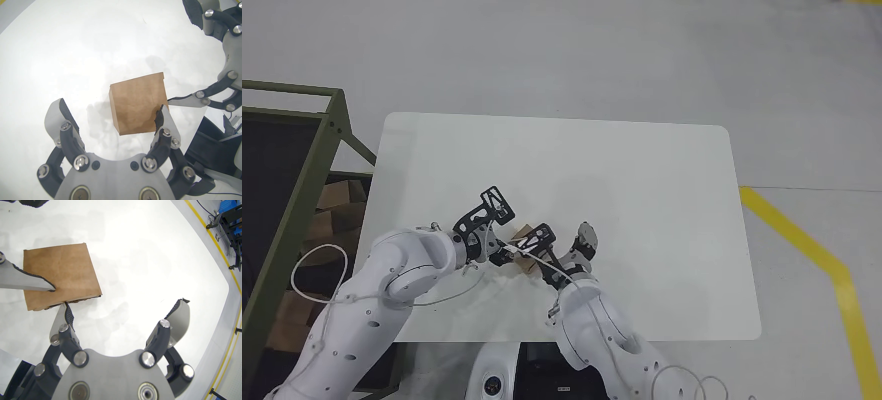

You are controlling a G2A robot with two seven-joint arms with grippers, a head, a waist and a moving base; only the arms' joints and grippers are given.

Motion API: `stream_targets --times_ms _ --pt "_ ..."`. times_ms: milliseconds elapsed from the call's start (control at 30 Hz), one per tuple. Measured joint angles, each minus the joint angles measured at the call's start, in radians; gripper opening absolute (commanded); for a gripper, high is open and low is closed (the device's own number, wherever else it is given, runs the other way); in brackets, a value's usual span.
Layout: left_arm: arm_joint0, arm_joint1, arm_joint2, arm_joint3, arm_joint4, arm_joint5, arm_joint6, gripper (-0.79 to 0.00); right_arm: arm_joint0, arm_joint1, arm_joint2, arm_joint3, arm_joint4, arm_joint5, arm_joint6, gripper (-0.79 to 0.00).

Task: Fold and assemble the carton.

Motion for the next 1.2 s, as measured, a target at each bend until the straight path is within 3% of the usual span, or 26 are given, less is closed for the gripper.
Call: stream_targets --times_ms 1200 --pt "-0.018 -0.004 0.034 0.014 0.053 0.027 -0.013 0.0 -0.01 -0.012 0.019 -0.006 -0.016 0.006 0.0 0.0"
